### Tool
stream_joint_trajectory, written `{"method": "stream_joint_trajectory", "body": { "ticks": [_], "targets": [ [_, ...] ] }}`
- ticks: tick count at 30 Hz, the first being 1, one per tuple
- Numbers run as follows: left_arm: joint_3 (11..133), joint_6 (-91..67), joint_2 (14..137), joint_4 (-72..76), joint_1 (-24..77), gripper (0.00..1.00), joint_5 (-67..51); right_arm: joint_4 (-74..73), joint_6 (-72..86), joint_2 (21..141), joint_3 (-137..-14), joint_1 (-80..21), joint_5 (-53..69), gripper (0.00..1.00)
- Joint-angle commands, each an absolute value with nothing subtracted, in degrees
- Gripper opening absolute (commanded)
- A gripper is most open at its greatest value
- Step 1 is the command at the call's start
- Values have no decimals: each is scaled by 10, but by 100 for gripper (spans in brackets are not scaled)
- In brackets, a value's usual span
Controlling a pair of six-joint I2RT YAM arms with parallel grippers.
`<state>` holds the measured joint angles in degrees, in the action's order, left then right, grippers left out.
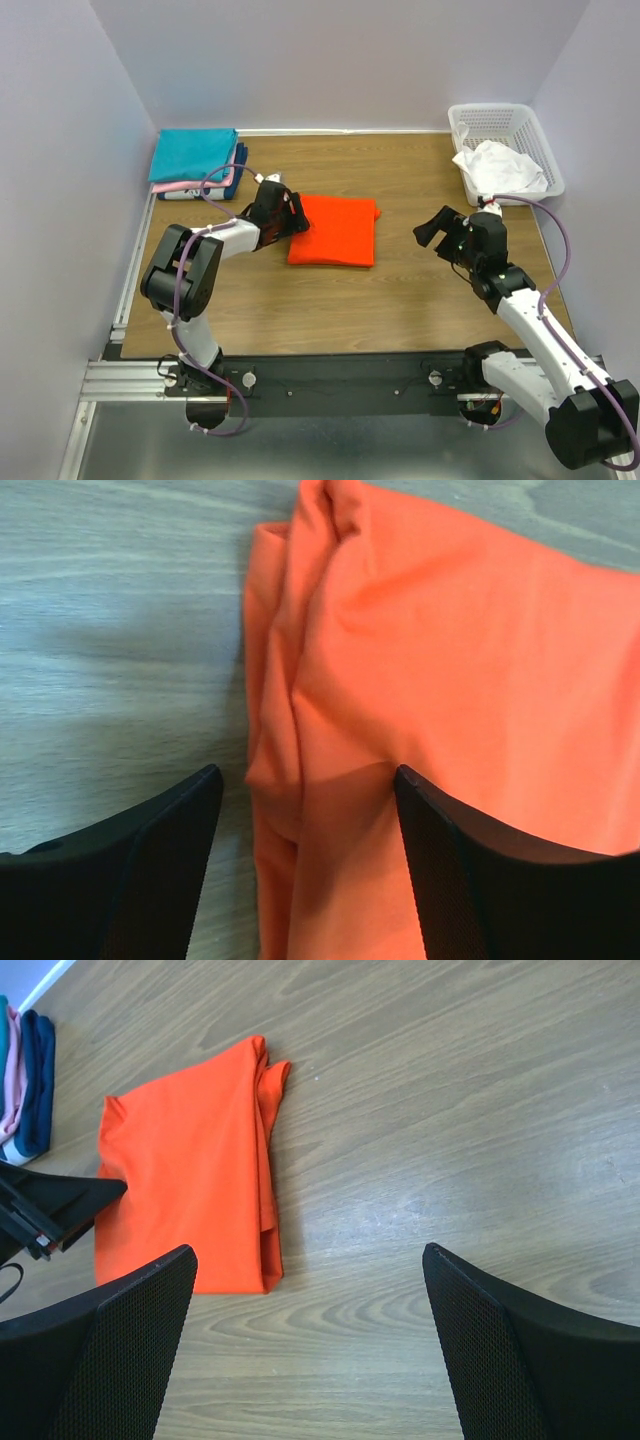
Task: Fold and stack the t-shirts
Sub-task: Neatly place the folded tshirt to the corner
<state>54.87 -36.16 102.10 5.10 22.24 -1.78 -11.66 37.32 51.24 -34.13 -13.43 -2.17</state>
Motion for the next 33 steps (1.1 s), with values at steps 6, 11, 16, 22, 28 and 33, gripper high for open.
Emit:
{"method": "stream_joint_trajectory", "body": {
  "ticks": [6, 11, 16, 22, 28, 33],
  "targets": [
    [544, -358, 1057, 36, 271, 65, -5, -119, 355, 510, -333, -134, -40, 100],
    [559, -366, 1077, 11, 283, 54, 43, -121, 351, 505, -331, -134, -47, 100],
    [598, -379, 1092, -42, 322, 43, 150, -127, 347, 497, -329, -134, -68, 100],
    [642, -369, 1120, -77, 325, 1, 191, -138, 342, 492, -330, -134, -98, 100],
    [700, -289, 1101, -125, 325, 0, 303, -142, 339, 499, -330, -134, -112, 100],
    [730, -206, 1081, -115, 321, 0, 431, -144, 335, 511, -332, -134, -116, 100]
  ]
}}
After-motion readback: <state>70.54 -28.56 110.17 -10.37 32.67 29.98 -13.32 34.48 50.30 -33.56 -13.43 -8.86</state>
